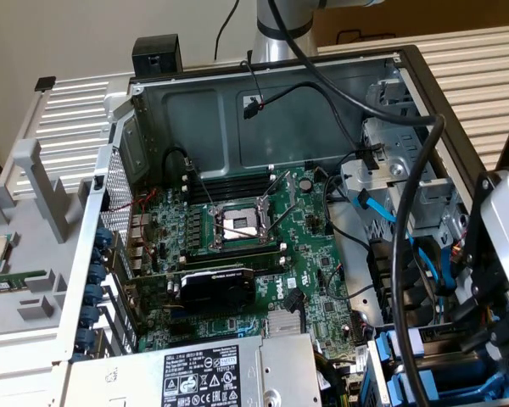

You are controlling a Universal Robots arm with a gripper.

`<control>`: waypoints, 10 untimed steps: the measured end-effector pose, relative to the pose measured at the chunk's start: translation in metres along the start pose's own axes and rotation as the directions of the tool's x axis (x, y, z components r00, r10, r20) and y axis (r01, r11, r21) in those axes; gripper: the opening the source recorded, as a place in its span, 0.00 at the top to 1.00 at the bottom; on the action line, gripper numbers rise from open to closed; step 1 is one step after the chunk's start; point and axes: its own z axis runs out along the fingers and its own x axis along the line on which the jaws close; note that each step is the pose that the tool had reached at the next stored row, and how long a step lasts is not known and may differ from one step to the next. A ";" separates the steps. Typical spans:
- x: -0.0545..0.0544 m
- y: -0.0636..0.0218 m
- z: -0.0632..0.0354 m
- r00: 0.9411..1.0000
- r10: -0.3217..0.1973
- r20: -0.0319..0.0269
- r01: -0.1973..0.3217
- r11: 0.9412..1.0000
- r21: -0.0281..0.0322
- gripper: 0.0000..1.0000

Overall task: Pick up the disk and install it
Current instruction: 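Insert the first disk wire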

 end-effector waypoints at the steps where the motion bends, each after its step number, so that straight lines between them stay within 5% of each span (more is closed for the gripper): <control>1: 0.000 0.0004 0.0001 1.000 0.000 0.000 0.000 1.000 0.000 0.73; 7: 0.000 0.0006 0.0001 1.000 0.000 0.000 0.000 1.000 0.000 0.73; 10: 0.000 0.0006 0.0001 1.000 0.000 0.000 0.000 1.000 0.000 0.82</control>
